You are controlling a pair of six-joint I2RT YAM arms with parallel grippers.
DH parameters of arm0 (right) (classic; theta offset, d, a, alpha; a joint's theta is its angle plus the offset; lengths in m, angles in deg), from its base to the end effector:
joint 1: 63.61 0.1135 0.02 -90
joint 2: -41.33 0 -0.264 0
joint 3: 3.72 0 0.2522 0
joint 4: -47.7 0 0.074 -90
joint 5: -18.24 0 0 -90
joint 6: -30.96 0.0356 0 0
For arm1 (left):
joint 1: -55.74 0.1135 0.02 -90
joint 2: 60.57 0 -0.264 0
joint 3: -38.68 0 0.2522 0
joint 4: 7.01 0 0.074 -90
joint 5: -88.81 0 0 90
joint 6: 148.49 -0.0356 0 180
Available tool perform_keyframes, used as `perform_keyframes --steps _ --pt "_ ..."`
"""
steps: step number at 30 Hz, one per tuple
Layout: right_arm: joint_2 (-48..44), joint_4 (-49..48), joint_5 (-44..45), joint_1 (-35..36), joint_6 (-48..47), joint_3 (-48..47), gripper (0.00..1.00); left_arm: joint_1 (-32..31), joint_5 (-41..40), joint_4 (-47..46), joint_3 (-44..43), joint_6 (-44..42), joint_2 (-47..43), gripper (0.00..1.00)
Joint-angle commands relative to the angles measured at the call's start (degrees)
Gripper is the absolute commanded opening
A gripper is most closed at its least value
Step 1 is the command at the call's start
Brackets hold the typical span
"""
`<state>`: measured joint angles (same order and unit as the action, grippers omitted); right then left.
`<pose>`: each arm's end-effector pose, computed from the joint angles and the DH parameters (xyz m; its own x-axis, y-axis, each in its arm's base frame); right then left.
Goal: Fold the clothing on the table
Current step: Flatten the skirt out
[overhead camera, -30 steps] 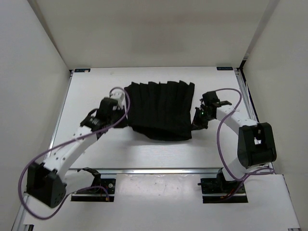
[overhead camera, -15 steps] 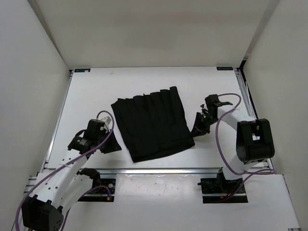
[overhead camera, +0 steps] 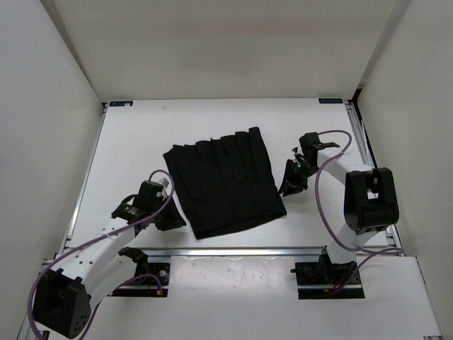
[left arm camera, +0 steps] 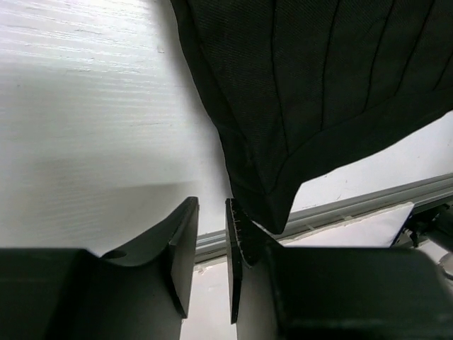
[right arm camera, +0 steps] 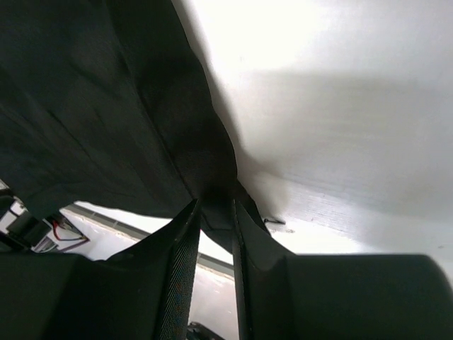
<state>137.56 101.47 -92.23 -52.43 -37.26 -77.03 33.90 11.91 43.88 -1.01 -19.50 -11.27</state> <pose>0.2974 0.0715 0.1733 -0.9832 0.1600 -0.0875 0.1122 0.9090 0.4015 0.1363 -0.0633 0.1770 -0.9211 -0.2910 -0.2586 -0.1462 0.8741 -0.4632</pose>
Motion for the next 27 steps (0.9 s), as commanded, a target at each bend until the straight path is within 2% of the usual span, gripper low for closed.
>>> perform_keyframes --steps 1,4,5,10,12,16,20,27 --pt "1.33 2.0 1.04 0.24 -2.44 -4.43 0.3 -0.39 1.4 -6.62 -0.87 3.11 0.71 0.33" --pt "1.6 2.18 1.31 0.86 -2.01 -5.05 0.29 0.13 0.7 -5.93 -4.2 3.73 1.5 0.35" --pt "1.68 2.27 1.22 1.38 -1.66 -4.35 0.29 -0.04 -0.26 -5.57 -5.17 4.08 1.33 0.44" --pt "1.6 2.18 1.13 1.12 -2.09 -4.52 0.28 -0.73 -5.7 -3.47 -6.23 6.45 -0.08 0.52" --pt "2.03 2.27 1.31 0.95 -2.53 -4.61 0.28 -1.7 -7.82 -3.81 -6.32 7.6 0.53 0.6" --pt "2.21 3.14 1.83 0.68 -3.23 -5.93 0.28 -2.93 -8.35 -5.22 -6.06 9.53 3.34 0.59" --pt "2.13 3.41 2.27 -0.1 -3.76 -5.76 0.29 -6.71 -11.87 -5.92 -6.94 11.29 6.15 0.59" --pt "1.34 3.32 2.54 -1.95 -4.38 -3.99 0.28 -10.75 -11.96 -8.64 -6.15 13.84 9.5 0.56"
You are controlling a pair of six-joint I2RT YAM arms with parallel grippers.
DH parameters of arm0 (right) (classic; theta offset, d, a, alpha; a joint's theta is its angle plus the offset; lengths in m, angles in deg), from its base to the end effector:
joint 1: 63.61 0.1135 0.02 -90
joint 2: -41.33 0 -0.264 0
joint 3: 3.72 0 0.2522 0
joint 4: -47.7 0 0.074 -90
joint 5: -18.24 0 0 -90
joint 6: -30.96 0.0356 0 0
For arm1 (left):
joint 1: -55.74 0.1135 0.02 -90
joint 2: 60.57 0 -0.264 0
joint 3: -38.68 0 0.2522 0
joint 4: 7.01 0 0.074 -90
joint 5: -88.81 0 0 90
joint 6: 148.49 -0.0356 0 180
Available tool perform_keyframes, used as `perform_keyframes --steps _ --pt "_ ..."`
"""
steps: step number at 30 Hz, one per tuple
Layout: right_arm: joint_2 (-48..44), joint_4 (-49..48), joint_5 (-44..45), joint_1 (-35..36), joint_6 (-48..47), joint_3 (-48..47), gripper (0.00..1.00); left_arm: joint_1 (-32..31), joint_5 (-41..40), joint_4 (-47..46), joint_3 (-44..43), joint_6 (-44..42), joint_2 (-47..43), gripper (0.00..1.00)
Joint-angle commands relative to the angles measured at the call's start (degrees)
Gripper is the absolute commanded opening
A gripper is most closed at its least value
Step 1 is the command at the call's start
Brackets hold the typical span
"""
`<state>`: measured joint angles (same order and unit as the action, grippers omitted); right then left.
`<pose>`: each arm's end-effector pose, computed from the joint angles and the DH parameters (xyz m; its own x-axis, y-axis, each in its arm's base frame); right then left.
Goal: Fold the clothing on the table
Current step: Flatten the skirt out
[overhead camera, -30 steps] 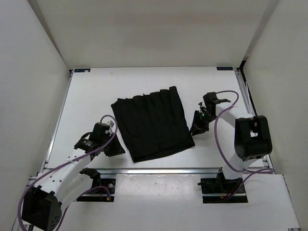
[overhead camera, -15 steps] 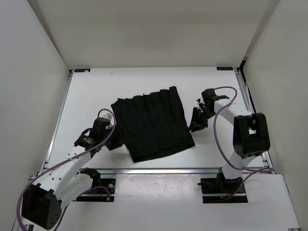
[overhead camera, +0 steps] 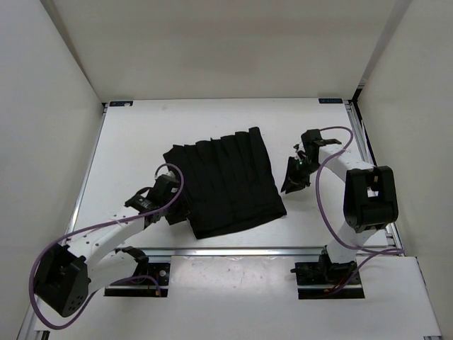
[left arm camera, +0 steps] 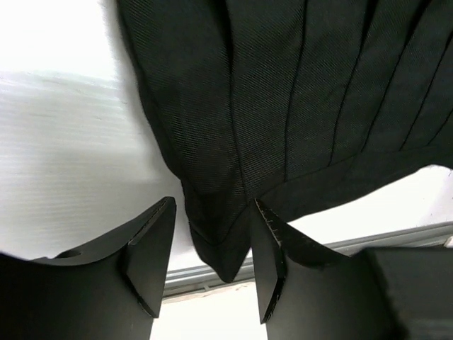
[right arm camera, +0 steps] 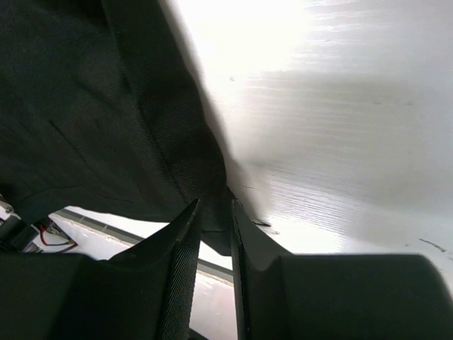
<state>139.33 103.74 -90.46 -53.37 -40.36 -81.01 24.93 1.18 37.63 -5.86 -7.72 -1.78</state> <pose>0.3103 0.0676 0.1809 -0.9845 0.1304 -0.1172 0.0788 0.9261 0.3690 0.1575 -0.0956 0.1834 -0.8757 -0.3789 -0.2993 -0.2344 0.8755 -0.4226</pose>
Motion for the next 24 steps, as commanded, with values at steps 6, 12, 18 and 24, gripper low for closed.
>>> perform_keyframes --steps 6,12,18,24 --pt "-1.58 0.78 0.51 -2.5 -2.33 1.3 0.28 -4.17 0.96 -7.66 2.57 4.96 2.99 0.36" --pt "-2.11 0.26 -0.02 -3.3 -2.42 2.35 0.28 -4.26 0.71 -6.27 0.56 2.85 4.14 0.0" --pt "-2.37 -0.8 -0.9 -3.56 -1.28 2.18 0.28 -1.98 1.57 -7.23 -3.48 -1.27 7.46 0.0" --pt "-5.27 -1.41 1.47 -4.7 0.31 3.24 0.27 -5.31 6.5 -8.56 -31.67 -12.96 28.63 0.0"
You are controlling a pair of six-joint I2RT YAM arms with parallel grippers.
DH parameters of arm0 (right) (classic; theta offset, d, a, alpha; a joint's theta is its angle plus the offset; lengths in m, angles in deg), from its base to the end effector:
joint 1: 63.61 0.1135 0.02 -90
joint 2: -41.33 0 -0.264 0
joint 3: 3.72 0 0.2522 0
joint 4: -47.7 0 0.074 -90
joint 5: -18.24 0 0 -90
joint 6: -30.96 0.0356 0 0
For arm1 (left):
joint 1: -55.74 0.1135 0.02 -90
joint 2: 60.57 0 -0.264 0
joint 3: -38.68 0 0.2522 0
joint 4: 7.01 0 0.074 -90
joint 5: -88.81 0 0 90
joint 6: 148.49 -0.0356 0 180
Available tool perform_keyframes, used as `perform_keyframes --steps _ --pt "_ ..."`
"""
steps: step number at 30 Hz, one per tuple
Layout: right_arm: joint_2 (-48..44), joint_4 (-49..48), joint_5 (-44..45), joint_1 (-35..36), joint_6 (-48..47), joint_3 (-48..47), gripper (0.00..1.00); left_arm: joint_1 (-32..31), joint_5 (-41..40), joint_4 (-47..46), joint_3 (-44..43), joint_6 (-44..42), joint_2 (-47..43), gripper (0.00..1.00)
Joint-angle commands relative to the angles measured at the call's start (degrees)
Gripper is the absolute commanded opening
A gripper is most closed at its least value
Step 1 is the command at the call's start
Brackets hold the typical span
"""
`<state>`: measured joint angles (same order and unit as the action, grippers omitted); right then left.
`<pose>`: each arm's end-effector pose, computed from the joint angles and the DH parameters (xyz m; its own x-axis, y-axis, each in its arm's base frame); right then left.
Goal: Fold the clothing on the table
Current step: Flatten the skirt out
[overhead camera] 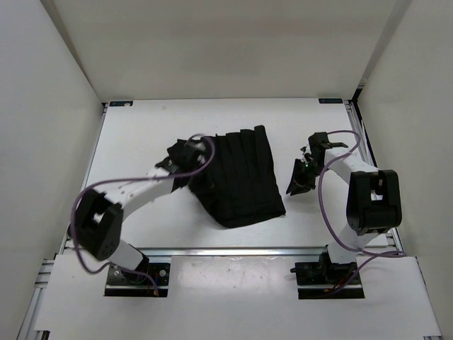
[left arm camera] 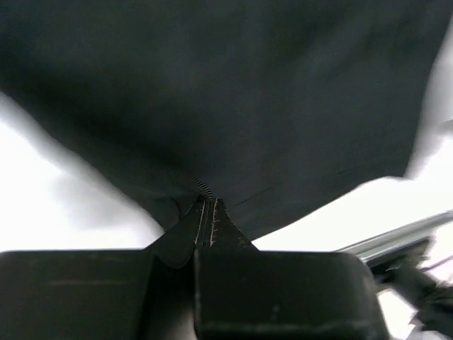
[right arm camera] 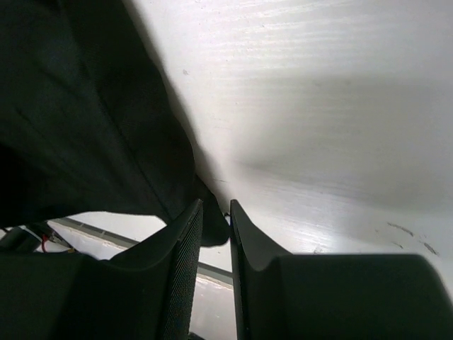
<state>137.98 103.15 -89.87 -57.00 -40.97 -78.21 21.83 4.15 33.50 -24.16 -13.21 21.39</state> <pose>0.3040 0.0464 0.1753 -0.9769 0.1836 -0.1098 0.1339 0.9252 0.3552 0.2278 -0.1571 0.1979 -0.9263 -0.2298 -0.2987 -0.0905 0.9050 -0.4157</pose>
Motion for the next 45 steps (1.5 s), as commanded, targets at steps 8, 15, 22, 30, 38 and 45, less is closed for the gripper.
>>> perform_keyframes --steps 8,15,22,30,38,45 --pt "-5.32 -1.52 2.2 -3.36 1.45 1.75 0.28 4.63 5.29 -4.77 -8.63 -2.4 -10.82 0.0" --pt "-2.26 -2.49 -0.43 -0.73 1.89 2.11 0.28 12.27 2.73 11.82 14.95 -1.42 -34.04 0.0" --pt "2.05 -2.4 -9.74 2.61 1.98 0.44 0.32 15.1 6.43 18.16 24.12 -2.38 -41.25 0.0" --pt "5.66 -5.21 -20.28 5.08 4.25 3.23 0.36 18.79 6.96 21.86 24.47 -4.93 -44.33 0.0" --pt "8.03 -6.18 -23.9 7.53 2.68 5.97 0.48 19.14 6.96 23.44 24.56 -4.85 -45.48 0.0" --pt "13.04 -7.33 -28.12 13.06 2.42 5.71 0.37 19.59 6.78 23.18 25.0 -4.76 -45.21 0.0"
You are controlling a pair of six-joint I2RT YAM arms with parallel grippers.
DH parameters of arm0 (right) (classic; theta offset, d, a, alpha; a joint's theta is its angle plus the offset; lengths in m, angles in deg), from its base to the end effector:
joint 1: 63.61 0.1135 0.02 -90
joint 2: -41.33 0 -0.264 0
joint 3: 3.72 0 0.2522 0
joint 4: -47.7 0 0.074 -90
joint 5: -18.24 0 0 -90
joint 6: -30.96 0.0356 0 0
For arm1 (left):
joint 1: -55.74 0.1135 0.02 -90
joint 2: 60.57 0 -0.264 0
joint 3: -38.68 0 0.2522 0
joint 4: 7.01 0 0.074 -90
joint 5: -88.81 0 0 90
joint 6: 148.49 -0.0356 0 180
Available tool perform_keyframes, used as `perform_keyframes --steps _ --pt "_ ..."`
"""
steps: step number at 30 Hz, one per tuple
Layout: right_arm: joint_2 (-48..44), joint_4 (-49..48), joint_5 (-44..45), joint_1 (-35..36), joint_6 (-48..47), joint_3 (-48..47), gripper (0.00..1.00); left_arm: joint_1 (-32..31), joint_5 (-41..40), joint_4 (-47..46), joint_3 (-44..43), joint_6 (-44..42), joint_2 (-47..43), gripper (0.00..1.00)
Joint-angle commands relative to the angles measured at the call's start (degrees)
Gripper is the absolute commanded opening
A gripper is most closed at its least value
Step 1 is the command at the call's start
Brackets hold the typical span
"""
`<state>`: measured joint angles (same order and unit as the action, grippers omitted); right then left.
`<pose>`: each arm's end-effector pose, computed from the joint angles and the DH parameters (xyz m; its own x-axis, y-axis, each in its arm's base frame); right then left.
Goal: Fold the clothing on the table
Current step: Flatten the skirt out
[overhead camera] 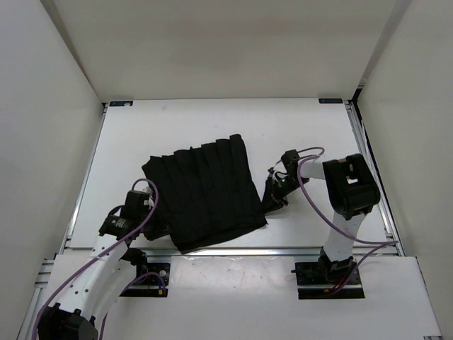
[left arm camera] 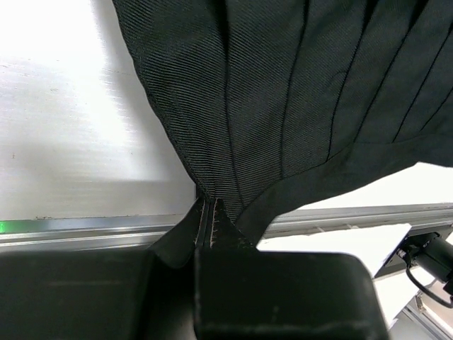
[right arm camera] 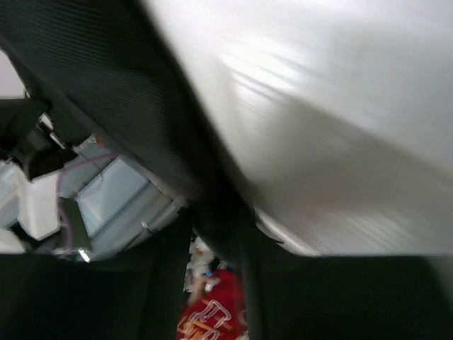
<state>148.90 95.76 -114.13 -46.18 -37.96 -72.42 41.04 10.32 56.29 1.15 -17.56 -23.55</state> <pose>0.2804 0.1132 0.1068 -0.9809 -0.0295 0.1921 0.1040 0.7552 0.6472 0.1058 -0.0351 0.1779 -0.8706 -0.4353 -0.2292 -0.3090 0.8464 -0.4336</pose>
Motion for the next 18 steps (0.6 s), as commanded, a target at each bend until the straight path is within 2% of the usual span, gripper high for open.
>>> perform_keyframes --steps 1,3,4,7,8,11,13,15,16,18 --pt "3.34 0.15 -4.99 3.3 -0.34 -0.17 0.19 0.46 0.53 0.21 -0.4 -0.5 -0.19 0.0" --pt "3.96 1.37 -4.57 5.32 -0.95 0.44 0.02 0.55 0.53 -0.31 -0.14 -0.41 -0.02 0.0" --pt "3.44 1.55 -3.87 5.85 -1.3 0.62 0.0 0.64 0.79 -0.76 -0.05 -0.58 0.25 0.0" --pt "-1.46 4.18 3.59 3.94 -0.35 -3.05 0.0 1.51 0.8 -4.87 -0.67 -0.85 1.91 0.0" --pt "-4.1 5.84 8.74 1.84 -0.69 -4.38 0.0 2.21 1.58 -5.93 -0.84 -1.11 3.4 0.0" --pt "-8.24 11.64 21.31 -2.39 -0.87 -13.42 0.0 3.8 4.82 -14.8 -3.46 -3.22 12.07 0.0" --pt "-10.7 14.72 29.94 -5.55 -1.56 -21.23 0.0 2.06 3.62 -20.51 -10.55 -5.84 19.97 0.0" --pt "-11.42 15.79 34.26 -6.45 -1.66 -25.63 0.0 0.21 2.3 -23.16 -18.62 -9.17 28.35 0.0" --pt "-12.37 16.23 35.07 -7.05 -1.57 -28.36 0.0 0.28 2.81 -23.08 -21.99 -11.46 33.86 0.0" --pt "-12.82 17.9 37.35 -6.62 -1.39 -31.54 0.0 1.33 7.02 -22.12 -34.27 -13.41 43.54 0.0"
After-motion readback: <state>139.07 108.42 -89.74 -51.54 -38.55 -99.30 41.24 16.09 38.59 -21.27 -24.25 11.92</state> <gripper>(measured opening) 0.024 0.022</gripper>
